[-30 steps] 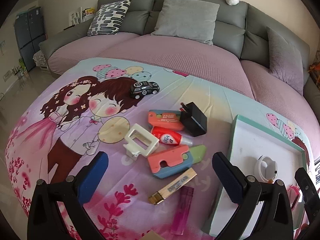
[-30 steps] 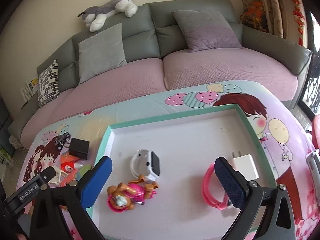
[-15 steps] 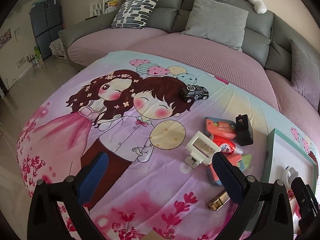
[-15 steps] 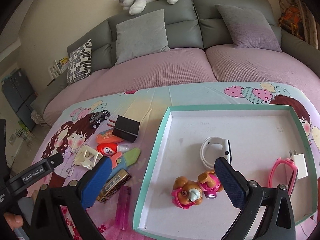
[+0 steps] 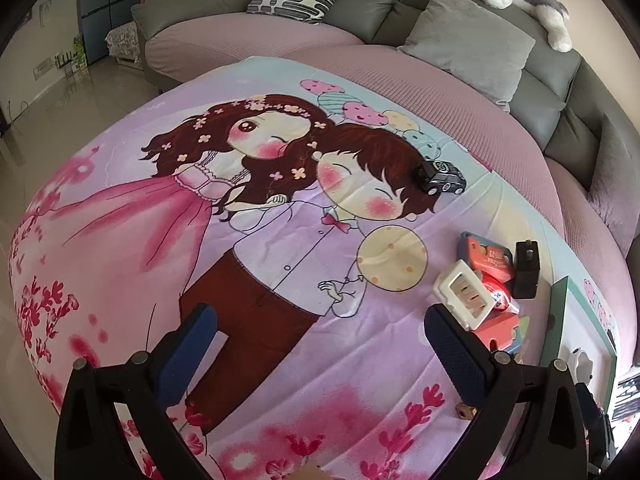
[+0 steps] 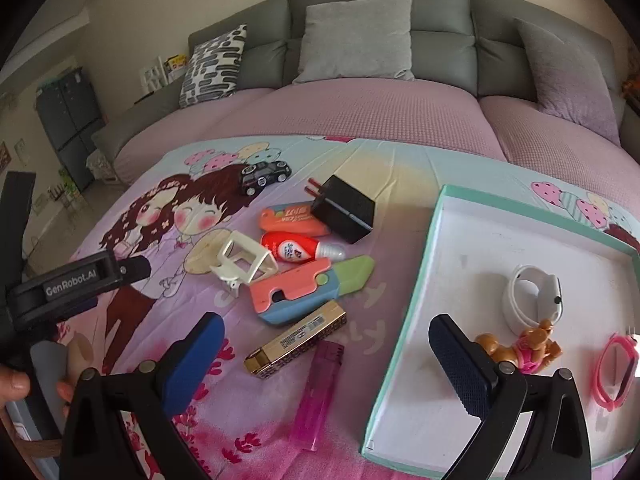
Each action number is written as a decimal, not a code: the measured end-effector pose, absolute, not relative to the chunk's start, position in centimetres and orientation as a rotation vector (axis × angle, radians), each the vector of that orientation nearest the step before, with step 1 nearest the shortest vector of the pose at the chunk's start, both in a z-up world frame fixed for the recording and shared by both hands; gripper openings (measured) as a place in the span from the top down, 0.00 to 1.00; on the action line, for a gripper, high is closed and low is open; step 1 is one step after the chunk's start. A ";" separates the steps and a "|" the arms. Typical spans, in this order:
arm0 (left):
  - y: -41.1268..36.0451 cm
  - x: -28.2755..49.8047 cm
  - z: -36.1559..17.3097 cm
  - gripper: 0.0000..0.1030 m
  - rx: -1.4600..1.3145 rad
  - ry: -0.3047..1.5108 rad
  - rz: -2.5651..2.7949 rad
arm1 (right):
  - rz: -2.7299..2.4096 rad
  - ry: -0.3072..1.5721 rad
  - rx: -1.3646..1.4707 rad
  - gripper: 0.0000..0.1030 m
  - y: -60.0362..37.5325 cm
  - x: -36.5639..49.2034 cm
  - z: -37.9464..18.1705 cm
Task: Organize rigid objects
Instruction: 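Move right tool to the gold rectangular box and close on it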
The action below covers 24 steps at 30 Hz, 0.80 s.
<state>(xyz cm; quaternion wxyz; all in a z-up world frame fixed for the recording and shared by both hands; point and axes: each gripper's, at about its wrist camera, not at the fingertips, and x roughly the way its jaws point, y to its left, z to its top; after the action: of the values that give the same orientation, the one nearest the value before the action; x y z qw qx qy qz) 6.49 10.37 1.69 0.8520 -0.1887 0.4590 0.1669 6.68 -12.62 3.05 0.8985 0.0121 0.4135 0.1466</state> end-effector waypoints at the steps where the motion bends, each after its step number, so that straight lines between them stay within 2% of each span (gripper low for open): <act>1: 10.6 6.5 1.3 0.00 -0.402 0.977 0.350 | 0.310 0.864 0.005 0.00 -12.2 6.7 2.8; 5: 11.1 7.0 -0.3 0.00 -0.425 1.021 0.311 | 0.345 0.899 -0.071 0.05 -10.8 7.0 1.7; 13: 11.9 7.5 -1.6 0.00 -0.464 1.051 0.262 | 0.430 0.954 -0.217 0.10 -9.4 7.8 0.2; 24: 12.2 7.6 -1.8 0.00 -0.479 1.055 0.253 | 0.555 0.988 -0.295 0.11 -9.5 9.0 -0.5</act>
<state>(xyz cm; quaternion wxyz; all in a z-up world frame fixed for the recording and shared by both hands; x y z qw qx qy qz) 7.64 12.16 -1.79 0.8293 -0.2256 0.4973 0.1191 9.02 -9.48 -0.55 0.8334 -0.1391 0.4664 0.2618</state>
